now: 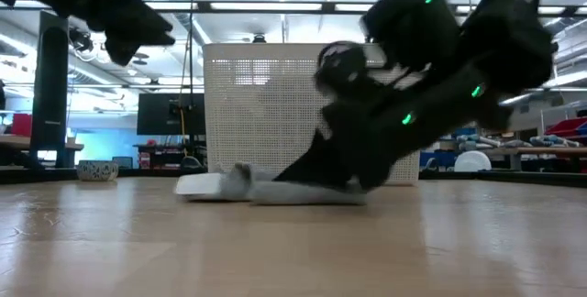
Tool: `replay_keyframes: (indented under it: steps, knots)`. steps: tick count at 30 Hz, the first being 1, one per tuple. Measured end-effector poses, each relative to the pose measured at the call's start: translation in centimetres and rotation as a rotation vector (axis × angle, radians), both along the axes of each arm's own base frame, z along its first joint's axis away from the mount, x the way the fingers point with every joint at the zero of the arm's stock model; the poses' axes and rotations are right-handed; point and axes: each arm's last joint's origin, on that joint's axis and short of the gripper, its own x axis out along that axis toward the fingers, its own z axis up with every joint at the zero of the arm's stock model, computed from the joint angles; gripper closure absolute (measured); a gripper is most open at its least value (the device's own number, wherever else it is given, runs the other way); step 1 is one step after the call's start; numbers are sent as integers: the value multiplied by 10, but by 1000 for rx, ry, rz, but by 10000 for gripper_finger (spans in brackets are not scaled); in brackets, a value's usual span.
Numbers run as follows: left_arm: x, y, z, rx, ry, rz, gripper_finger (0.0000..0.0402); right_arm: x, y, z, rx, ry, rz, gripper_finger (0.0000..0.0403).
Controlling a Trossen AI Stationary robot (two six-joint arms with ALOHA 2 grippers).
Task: Sort clothes
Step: Put the gray sock into the white laundry bin
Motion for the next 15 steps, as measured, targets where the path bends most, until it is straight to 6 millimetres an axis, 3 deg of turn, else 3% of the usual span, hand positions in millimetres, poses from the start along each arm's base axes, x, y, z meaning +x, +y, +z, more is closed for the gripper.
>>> replay_keyframes:
  steps: [2, 5, 7, 11, 15]
  knots:
    - [1, -2, -7, -12, 12, 13, 270, 14, -1, -4, 47, -15, 32, 301]
    - [2, -5, -12, -29, -16, 9, 270, 30, -5, 0, 73, -26, 94, 378]
    - [3, -7, -14, -34, -45, -6, 270, 35, -9, 11, 34, -33, 119, 386]
    - [3, -12, -16, -40, -53, -30, 270, 42, -20, 72, -53, -156, 138, 396]
    - [3, -18, -18, -27, -41, -24, 270, 30, -37, 123, -136, -174, 129, 397]
